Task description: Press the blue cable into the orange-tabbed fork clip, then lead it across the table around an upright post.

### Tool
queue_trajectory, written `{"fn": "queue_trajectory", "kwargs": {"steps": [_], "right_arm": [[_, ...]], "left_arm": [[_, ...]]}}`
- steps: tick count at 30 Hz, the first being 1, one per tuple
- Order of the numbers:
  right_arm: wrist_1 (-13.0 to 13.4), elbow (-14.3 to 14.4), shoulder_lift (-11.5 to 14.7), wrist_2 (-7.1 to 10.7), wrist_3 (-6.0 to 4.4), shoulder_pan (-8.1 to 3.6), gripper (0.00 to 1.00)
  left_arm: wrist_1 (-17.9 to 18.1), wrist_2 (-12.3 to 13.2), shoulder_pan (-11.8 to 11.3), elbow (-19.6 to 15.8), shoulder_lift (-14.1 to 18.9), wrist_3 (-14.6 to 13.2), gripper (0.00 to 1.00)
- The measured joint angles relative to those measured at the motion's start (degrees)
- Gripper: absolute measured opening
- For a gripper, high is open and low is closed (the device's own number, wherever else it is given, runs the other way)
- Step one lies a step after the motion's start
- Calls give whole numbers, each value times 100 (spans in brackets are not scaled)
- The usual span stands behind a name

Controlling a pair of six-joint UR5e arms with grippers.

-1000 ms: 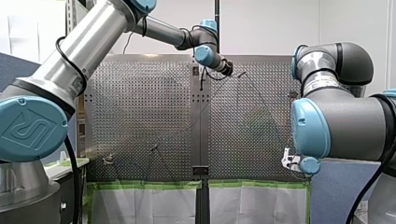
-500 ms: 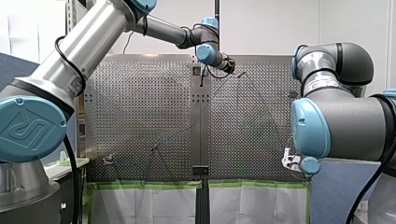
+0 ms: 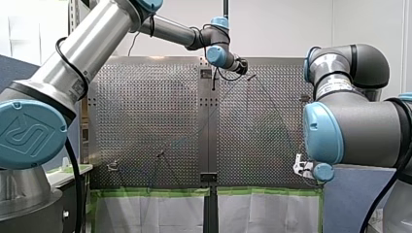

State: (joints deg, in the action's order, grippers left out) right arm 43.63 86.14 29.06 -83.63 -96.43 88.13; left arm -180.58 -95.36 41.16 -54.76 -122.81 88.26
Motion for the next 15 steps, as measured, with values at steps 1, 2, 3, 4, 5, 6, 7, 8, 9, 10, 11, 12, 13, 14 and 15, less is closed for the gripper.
{"fn": "queue_trajectory", "kwargs": {"steps": [1, 2, 3, 4, 5, 6, 7, 8, 9, 10, 11, 12, 13, 14, 15], "right_arm": [[0, 0, 0, 1, 0, -1, 0], [-1, 1, 0, 2, 0, -1, 0], [-2, 0, 0, 3, 0, -1, 0], [-2, 0, 0, 3, 0, -1, 0], [-2, 2, 0, 4, 0, -1, 0], [-2, 1, 0, 4, 0, -1, 0], [-2, 1, 0, 4, 0, -1, 0], [-2, 1, 0, 4, 0, 0, 0], [-2, 0, 0, 4, 0, 0, 0], [-2, -1, 0, 4, 0, 3, 0], [-2, -1, 0, 4, 0, 5, 0], [-3, 0, 0, 4, 0, 5, 0], [-2, 0, 0, 4, 0, 6, 0], [-2, 0, 0, 4, 0, 6, 0], [-2, 0, 0, 4, 0, 7, 0]], "left_arm": [[0, -4, 6, -2, 0, 11, 100], [-1, -8, 9, -2, 0, 19, 100], [-3, -15, 12, -1, 0, 29, 100], [-7, -38, 14, -2, 0, 51, 100], [-12, -65, 14, -3, 0, 70, 100], [-17, -92, 14, -3, 0, 87, 100], [-26, -126, 16, -4, 0, 108, 100], [-38, -153, 18, -4, 0, 121, 100], [-58, -186, 19, -4, 0, 133, 100], [-87, -236, 19, -3, 0, 144, 100], [-104, -278, 21, -3, 0, 150, 100], [-116, -320, 22, -4, 0, 154, 100], [-129, -374, 23, -4, 0, 158, 100], [-140, -416, 23, -5, 0, 159, 100], [-151, -459, 23, -5, 0, 158, 100]]}}
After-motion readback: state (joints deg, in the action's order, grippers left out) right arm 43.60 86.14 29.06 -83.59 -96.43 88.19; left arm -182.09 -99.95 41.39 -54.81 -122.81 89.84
